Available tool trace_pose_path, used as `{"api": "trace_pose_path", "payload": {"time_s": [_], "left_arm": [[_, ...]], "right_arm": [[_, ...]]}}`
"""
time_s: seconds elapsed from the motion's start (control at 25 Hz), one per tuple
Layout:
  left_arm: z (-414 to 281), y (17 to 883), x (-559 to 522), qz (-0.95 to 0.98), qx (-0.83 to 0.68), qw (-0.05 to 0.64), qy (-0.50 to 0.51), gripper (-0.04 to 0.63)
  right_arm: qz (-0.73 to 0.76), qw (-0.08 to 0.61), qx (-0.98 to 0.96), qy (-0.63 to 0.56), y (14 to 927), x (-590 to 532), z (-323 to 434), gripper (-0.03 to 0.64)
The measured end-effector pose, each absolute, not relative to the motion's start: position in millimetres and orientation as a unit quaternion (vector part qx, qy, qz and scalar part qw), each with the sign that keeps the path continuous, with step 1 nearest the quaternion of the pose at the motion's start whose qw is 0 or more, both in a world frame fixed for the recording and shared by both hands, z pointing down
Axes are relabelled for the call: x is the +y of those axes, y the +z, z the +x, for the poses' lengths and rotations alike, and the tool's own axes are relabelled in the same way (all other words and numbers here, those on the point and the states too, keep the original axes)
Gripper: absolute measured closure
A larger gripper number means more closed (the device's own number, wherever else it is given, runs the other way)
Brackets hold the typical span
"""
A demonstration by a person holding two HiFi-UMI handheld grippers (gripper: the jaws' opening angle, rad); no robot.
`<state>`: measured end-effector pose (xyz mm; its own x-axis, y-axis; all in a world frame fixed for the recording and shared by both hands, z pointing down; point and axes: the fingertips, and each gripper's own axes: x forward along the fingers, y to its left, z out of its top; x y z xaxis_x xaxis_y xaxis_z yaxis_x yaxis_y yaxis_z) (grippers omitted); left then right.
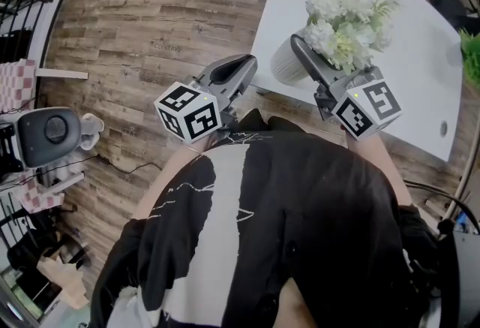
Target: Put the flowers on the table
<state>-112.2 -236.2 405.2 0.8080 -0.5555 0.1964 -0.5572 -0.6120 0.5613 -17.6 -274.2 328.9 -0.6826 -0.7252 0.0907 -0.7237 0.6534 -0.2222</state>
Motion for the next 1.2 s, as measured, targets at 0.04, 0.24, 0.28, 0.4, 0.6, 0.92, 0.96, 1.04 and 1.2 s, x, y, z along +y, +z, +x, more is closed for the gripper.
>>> {"api": "trace_pose_path", "payload": {"time_s": [0.04,0.24,0.28,0.4,0.6,0.92,0.96,1.04,1.2], "left_arm": [[-113,405,-236,0.898,-0.309,0.313,0.002,0.569],[-108,405,-239,0.898,-0.308,0.315,0.003,0.569],[-108,405,-239,0.898,-0.307,0.315,0.003,0.569],[-122,411,-230,0.899,-0.305,0.314,0.001,0.569],[-135,415,-225,0.900,-0.301,0.314,0.000,0.569],[-132,414,-229,0.902,-0.297,0.313,-0.002,0.569],[-131,415,-229,0.902,-0.296,0.313,-0.001,0.569],[-130,415,-229,0.902,-0.296,0.314,0.000,0.569],[-131,416,-230,0.902,-0.296,0.315,0.000,0.569]], "right_arm": [[-0.398,0.002,0.909,-0.120,329,-274,-19,0.268],[-0.394,-0.006,0.912,-0.113,328,-274,-17,0.268],[-0.392,-0.008,0.913,-0.111,329,-273,-18,0.268],[-0.392,-0.011,0.914,-0.106,335,-263,-35,0.268],[-0.394,-0.009,0.913,-0.106,337,-257,-47,0.268],[-0.390,-0.014,0.915,-0.105,338,-255,-49,0.268],[-0.391,-0.014,0.914,-0.106,339,-256,-48,0.268],[-0.393,-0.013,0.913,-0.107,339,-257,-45,0.268],[-0.389,-0.018,0.915,-0.105,340,-256,-48,0.268]]}}
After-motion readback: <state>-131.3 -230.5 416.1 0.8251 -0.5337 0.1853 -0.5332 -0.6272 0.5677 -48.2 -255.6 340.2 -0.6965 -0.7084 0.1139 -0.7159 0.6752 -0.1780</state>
